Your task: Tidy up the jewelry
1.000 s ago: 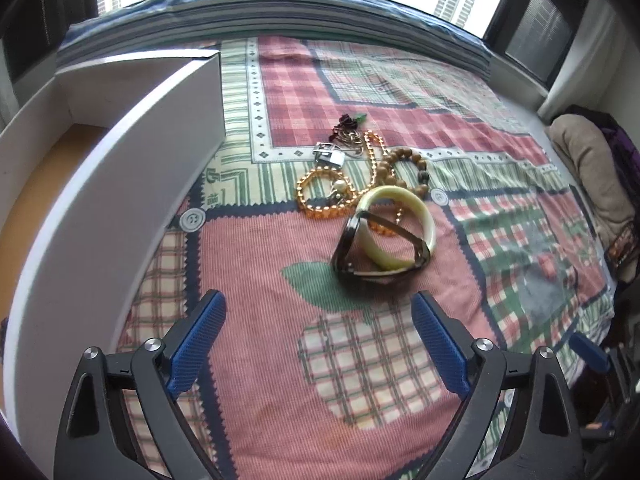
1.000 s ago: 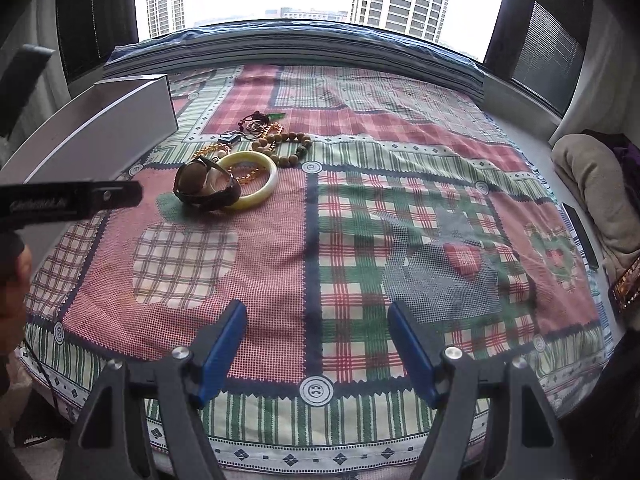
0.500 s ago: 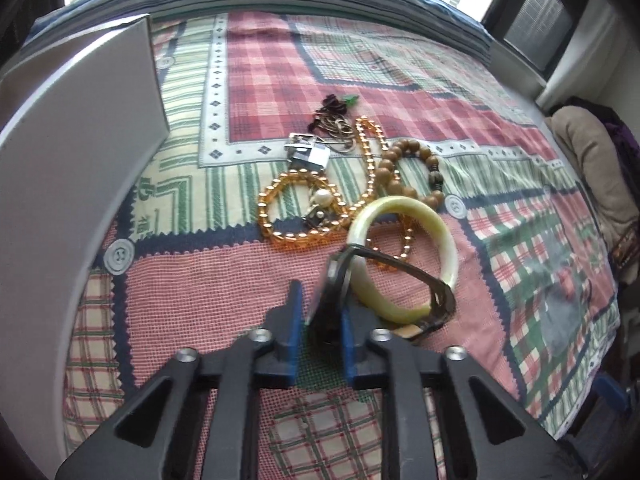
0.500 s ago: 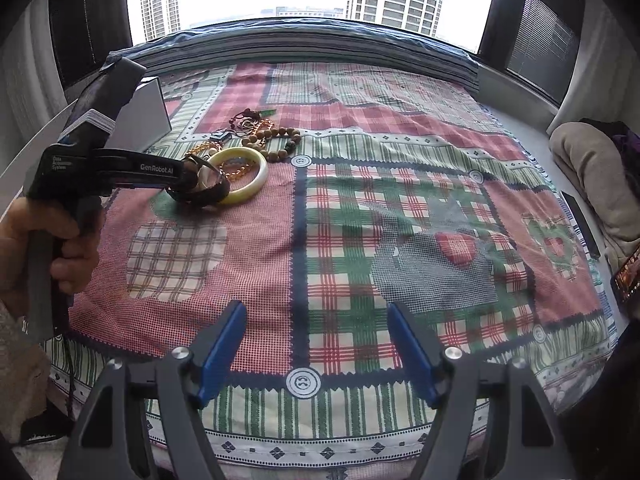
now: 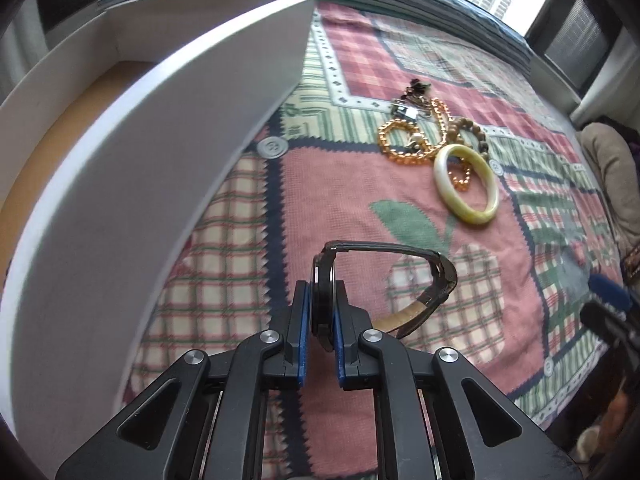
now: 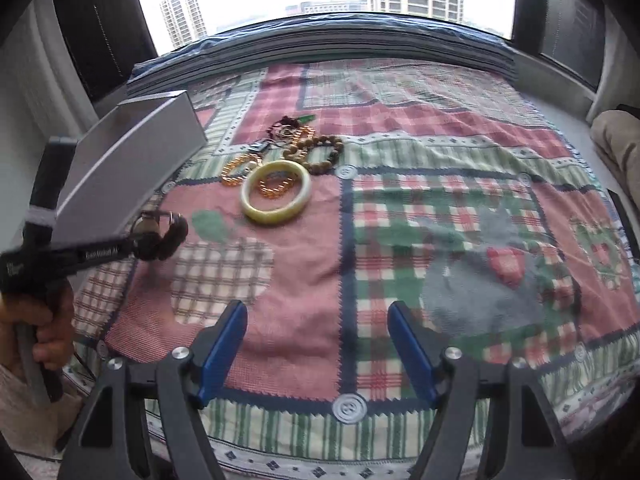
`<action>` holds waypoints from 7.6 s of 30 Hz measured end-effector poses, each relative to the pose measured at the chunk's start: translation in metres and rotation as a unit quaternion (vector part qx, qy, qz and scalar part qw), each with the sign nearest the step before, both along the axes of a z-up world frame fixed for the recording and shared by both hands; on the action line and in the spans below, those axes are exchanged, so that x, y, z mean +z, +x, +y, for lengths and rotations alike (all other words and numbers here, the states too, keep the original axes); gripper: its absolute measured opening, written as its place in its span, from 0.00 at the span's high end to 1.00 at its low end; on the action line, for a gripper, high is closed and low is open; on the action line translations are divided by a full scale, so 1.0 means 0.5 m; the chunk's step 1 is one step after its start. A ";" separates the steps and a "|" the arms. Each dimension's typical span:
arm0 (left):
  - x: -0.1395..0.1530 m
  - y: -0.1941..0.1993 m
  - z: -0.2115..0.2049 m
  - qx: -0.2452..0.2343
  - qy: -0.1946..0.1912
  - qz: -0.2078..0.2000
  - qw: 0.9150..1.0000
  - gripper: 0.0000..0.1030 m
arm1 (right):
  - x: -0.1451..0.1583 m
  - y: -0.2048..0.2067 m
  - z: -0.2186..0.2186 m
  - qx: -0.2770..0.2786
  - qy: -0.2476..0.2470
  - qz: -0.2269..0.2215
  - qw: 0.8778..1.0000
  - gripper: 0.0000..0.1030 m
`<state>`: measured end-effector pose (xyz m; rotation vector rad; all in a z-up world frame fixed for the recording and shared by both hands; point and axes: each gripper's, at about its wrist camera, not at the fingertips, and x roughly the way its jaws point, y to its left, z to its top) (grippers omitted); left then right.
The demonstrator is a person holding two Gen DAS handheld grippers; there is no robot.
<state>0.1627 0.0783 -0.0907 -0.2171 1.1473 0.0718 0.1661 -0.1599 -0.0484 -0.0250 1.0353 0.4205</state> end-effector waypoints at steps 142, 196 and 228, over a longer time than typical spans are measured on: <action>0.026 -0.185 -0.074 -0.032 0.064 0.000 0.997 0.07 | -0.027 -0.119 0.080 0.042 -0.018 0.020 0.999 0.42; -0.013 -0.161 0.022 0.015 0.029 0.024 0.999 0.07 | 0.006 0.470 0.222 0.012 0.062 0.104 0.993 0.91; 0.146 0.143 -0.066 -0.089 0.014 -0.014 0.996 0.07 | -0.010 -0.013 -0.136 -0.036 0.069 0.026 0.997 0.58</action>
